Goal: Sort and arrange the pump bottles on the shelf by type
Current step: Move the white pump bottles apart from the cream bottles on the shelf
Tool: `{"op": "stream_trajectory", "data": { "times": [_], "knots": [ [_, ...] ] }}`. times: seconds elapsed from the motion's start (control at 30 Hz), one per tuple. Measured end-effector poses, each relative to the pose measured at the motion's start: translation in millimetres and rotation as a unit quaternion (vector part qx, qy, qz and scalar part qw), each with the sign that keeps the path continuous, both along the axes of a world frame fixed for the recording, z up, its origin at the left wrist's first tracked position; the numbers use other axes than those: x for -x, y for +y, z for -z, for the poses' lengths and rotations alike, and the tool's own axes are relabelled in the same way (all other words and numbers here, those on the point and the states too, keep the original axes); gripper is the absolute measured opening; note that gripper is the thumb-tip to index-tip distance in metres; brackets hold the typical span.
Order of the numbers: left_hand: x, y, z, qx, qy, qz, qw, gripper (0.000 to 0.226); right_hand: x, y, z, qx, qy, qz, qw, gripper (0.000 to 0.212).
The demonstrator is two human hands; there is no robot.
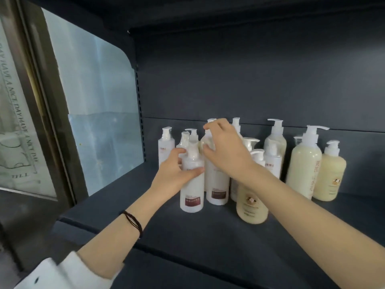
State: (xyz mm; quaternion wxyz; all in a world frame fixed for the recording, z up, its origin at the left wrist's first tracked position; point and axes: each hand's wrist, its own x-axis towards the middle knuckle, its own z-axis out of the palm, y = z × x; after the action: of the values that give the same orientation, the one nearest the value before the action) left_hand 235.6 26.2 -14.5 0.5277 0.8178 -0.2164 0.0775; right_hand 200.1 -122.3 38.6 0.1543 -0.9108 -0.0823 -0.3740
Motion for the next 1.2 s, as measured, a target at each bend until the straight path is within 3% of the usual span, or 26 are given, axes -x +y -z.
{"op": "stream_trajectory", "data": {
  "times": [0.17, 0.27, 0.47, 0.77, 0.9, 1.07, 1.13, 1.2],
  "knots": [
    [-18, 15, -1, -0.012, 0.011, 0.053, 0.998, 0.057, -19, -10, -15, 0.066, 0.124, 0.123, 0.982, 0.034],
    [-22, 18, -2, 0.000, 0.018, 0.069, 0.997, 0.052, -23, -13, -12, 0.068, 0.163, 0.142, 0.974, 0.025],
    [-31, 30, -3, 0.000, 0.020, 0.081, 0.997, 0.045, -19, -1, -20, -0.042, 0.156, 0.037, 0.986, 0.020],
    [-49, 78, 4, 0.013, 0.031, 0.081, 0.996, 0.050, -5, 23, -23, -0.142, 0.175, -0.047, 0.973, 0.020],
    [-42, 87, 6, 0.043, 0.050, 0.109, 0.992, 0.048, -3, 32, -6, -0.204, 0.144, -0.062, 0.966, 0.024],
    [-34, 93, 14, 0.050, 0.066, 0.135, 0.987, 0.067, 7, 40, 43, -0.409, 0.146, -0.031, 0.900, 0.057],
    [-32, 96, 19, 0.031, 0.068, 0.140, 0.987, 0.073, 14, 43, 59, -0.435, 0.186, -0.036, 0.880, 0.065],
    [-29, 99, 23, 0.016, 0.076, 0.137, 0.988, 0.074, 19, 46, 71, -0.421, 0.206, -0.038, 0.882, 0.071]
  ]
}}
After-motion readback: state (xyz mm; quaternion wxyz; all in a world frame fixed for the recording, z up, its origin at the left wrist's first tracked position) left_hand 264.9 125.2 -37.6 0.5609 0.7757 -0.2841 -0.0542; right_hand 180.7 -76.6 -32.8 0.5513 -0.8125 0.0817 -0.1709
